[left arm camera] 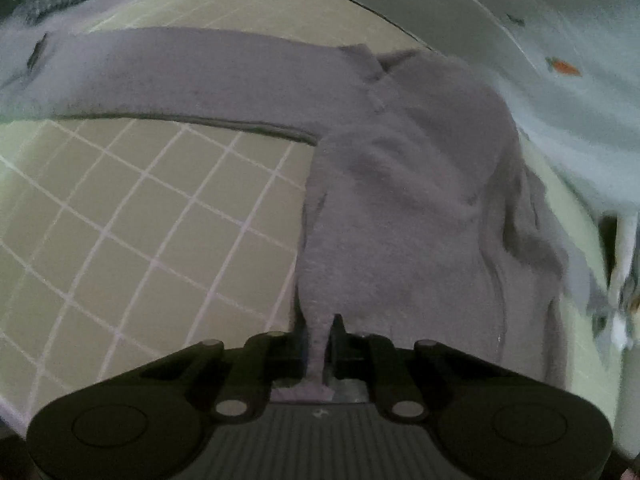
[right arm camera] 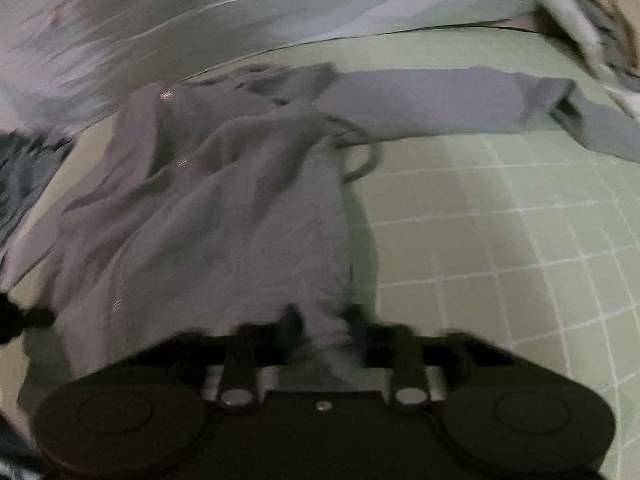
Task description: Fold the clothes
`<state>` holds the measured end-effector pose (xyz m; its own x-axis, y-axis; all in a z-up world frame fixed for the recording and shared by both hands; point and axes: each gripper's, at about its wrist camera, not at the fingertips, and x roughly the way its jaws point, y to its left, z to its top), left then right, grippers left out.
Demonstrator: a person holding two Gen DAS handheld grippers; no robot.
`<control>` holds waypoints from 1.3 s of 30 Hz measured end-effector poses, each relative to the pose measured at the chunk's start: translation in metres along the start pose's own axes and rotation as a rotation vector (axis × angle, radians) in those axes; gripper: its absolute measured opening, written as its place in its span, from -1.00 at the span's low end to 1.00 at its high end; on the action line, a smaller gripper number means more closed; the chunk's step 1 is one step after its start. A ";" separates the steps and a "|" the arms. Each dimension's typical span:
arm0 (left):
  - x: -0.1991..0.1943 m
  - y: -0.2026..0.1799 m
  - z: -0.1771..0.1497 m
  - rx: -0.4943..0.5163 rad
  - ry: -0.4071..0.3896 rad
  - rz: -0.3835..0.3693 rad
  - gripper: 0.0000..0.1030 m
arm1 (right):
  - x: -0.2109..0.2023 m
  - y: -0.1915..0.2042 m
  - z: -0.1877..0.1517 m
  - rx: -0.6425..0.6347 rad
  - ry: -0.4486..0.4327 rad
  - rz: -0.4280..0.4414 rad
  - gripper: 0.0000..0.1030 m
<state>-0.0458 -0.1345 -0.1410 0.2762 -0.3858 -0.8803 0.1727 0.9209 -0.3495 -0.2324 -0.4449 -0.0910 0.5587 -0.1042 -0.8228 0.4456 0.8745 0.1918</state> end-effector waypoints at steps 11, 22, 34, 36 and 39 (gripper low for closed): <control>-0.026 0.010 0.012 -0.043 -0.052 0.102 -0.07 | -0.011 -0.007 0.000 0.026 0.063 0.038 -0.31; 0.006 0.005 0.100 -0.113 -0.109 0.155 0.32 | 0.044 0.014 0.120 0.057 -0.107 0.071 0.40; 0.067 0.003 0.174 -0.096 -0.105 0.275 0.72 | 0.153 0.045 0.240 0.003 -0.113 0.061 0.43; 0.073 0.000 0.179 -0.076 -0.105 0.296 0.84 | 0.165 0.048 0.246 -0.041 -0.114 0.057 0.47; 0.083 -0.006 0.184 -0.029 -0.100 0.342 0.96 | 0.178 0.056 0.249 -0.118 -0.115 0.065 0.55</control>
